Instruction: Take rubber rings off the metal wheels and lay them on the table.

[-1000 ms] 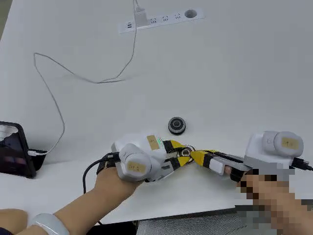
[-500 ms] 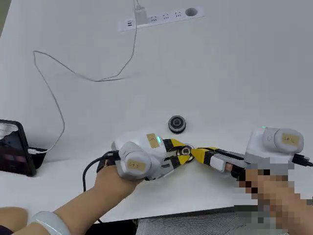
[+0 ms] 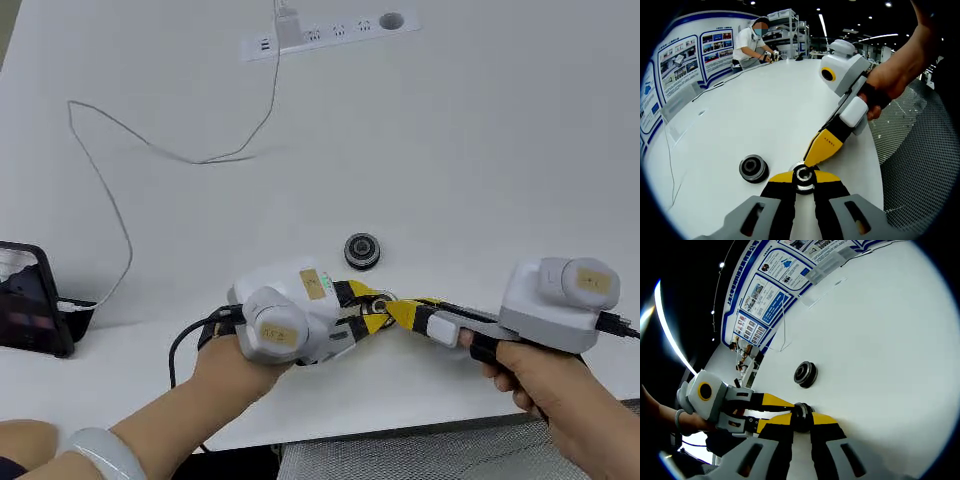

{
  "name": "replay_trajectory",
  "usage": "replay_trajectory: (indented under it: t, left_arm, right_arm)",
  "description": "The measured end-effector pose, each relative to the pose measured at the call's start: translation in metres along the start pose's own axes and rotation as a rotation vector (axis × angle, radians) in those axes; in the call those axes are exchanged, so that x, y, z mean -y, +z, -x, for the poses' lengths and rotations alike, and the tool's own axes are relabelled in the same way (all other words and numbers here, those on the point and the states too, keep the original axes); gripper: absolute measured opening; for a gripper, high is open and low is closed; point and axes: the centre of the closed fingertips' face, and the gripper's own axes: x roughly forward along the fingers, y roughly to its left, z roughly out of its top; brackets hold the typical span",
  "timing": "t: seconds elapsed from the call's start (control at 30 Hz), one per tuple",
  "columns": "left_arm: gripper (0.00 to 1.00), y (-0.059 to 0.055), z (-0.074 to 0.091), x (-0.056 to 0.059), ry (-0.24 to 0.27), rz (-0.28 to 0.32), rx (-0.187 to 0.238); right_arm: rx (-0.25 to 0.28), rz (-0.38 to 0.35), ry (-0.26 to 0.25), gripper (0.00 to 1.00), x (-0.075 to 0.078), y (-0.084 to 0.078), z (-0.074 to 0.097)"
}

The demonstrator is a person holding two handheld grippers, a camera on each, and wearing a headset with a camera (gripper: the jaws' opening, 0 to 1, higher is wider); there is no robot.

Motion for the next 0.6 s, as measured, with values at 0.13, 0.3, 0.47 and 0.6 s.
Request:
replay_trajectory:
  t: [0.13, 0.3, 0.47, 0.6]
  left_arm:
    - [0.13, 0.0003, 0.0002, -0.0002, 0.0, -0.001, 0.0]
    - [0.13, 0.0012, 0.0005, 0.0003, 0.0, -0.001, 0.002]
    - [0.13, 0.0009, 0.0001, 0.0003, 0.0, 0.001, 0.003]
    - [0.13, 0.0008, 0.0, 0.0003, 0.001, 0.002, 0.004]
  right_arm:
    - [-0.002, 0.008, 0.001, 0.13, -0.0022, 0.0003, 0.001]
    - [-0.006, 0.014, 0.001, 0.11, -0.0024, -0.0002, 0.0005]
    - [-0.014, 0.019, 0.0, 0.09, -0.0005, -0.0012, -0.001]
    - [-0.013, 0.031, 0.005, 0.07, -0.0001, 0.0009, 0.0014]
